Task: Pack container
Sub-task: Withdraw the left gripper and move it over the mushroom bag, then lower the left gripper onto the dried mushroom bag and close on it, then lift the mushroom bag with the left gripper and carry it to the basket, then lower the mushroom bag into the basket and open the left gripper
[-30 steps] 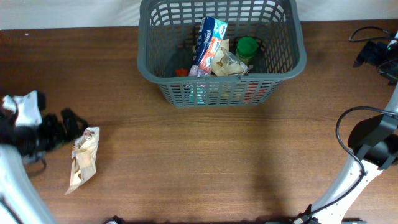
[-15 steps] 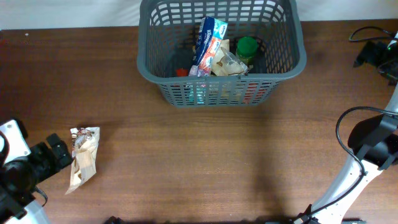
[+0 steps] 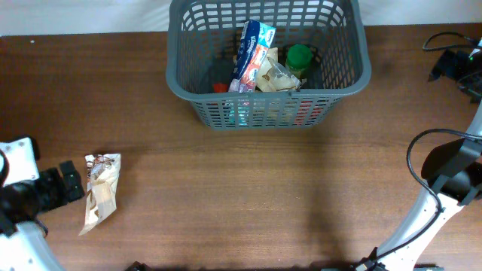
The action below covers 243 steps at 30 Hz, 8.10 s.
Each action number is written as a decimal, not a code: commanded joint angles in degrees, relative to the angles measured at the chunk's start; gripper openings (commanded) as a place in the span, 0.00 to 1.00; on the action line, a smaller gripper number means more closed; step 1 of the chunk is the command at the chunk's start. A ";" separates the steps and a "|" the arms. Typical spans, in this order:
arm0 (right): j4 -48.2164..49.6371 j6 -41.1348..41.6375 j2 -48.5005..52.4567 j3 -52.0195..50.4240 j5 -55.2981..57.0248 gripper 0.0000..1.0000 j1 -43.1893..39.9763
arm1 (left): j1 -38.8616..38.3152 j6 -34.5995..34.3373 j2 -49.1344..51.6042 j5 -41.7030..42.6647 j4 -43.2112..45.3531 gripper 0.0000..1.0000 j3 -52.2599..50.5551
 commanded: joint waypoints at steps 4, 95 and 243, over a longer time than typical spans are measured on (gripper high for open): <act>0.00 0.28 -0.26 -0.24 0.92 0.99 0.00 | 0.28 6.60 10.91 -0.52 0.39 0.99 -2.38; 0.00 0.28 -0.26 -0.24 0.92 0.99 0.00 | -10.34 -1.62 33.59 -5.22 31.91 0.99 -20.96; 0.00 0.28 -0.26 -0.24 0.92 0.99 0.00 | -58.27 -10.88 66.64 8.50 25.75 0.52 67.06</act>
